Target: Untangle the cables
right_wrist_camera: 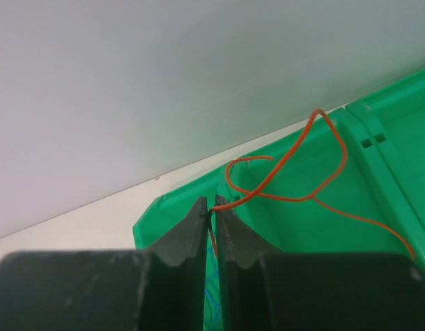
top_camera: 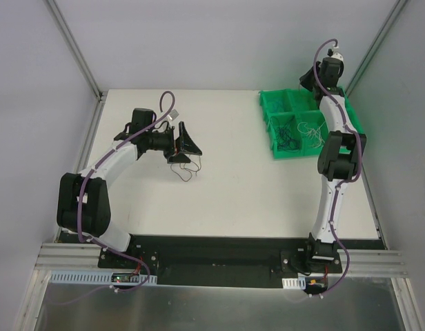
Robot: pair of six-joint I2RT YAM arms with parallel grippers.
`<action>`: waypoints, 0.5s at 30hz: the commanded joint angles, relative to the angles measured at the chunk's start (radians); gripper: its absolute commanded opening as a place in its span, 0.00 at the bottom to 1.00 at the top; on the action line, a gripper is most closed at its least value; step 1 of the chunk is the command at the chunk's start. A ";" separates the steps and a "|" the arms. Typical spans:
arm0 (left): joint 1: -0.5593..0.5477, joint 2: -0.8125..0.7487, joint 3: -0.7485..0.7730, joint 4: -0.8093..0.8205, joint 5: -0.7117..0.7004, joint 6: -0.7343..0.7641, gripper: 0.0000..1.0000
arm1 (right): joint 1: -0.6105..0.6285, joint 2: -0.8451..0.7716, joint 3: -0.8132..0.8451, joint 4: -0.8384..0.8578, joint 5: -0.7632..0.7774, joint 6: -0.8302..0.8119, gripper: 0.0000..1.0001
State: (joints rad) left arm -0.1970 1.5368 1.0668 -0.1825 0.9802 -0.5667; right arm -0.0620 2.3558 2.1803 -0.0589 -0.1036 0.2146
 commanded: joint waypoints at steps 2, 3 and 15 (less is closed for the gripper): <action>-0.004 -0.001 -0.002 0.023 0.029 0.010 0.91 | 0.005 -0.049 -0.048 -0.047 0.022 -0.037 0.14; -0.004 0.000 -0.001 0.023 0.032 0.010 0.91 | 0.007 -0.065 -0.065 -0.062 0.025 -0.043 0.16; 0.010 -0.012 0.002 0.023 0.026 0.019 0.91 | 0.047 -0.361 -0.269 -0.312 0.171 -0.150 0.55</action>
State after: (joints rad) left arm -0.1963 1.5372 1.0668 -0.1822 0.9867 -0.5663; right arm -0.0383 2.2467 1.9694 -0.2886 -0.0315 0.1230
